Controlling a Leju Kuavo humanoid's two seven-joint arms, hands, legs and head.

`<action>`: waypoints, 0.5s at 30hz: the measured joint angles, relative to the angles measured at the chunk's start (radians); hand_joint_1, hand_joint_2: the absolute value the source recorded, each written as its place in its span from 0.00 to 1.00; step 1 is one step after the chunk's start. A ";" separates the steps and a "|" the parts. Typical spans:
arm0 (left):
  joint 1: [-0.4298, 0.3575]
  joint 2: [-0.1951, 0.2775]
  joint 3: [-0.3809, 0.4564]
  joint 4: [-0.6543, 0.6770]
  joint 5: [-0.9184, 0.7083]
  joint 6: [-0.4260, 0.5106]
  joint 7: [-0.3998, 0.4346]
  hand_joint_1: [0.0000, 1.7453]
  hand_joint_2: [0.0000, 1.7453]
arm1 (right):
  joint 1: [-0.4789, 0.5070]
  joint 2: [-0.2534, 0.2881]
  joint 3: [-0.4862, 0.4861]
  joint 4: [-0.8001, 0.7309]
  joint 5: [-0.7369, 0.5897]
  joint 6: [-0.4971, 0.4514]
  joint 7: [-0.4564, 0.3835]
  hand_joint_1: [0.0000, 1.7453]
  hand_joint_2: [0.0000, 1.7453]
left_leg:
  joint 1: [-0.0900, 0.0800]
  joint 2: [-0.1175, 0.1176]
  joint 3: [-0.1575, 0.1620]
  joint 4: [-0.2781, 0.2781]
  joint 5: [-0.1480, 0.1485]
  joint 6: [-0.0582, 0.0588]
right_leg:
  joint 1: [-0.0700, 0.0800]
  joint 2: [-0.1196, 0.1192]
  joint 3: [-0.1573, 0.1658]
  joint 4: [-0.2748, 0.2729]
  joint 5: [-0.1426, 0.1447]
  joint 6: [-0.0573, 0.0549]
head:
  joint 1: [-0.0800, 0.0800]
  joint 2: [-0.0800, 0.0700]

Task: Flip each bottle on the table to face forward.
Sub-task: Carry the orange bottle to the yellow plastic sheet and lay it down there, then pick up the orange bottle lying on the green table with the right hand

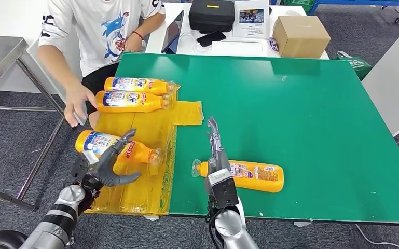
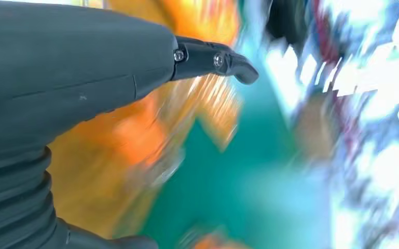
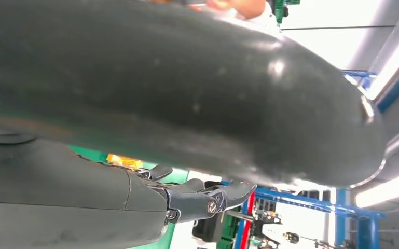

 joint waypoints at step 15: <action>0.021 -0.201 0.243 -0.229 0.059 0.590 -0.009 0.00 1.00 | -0.023 -0.058 0.023 0.062 0.263 0.010 0.219 0.00 1.00 | 0.000 0.000 -0.002 0.000 0.000 0.000 | 0.000 0.000 -0.001 0.000 0.000 0.000 | 0.000 0.000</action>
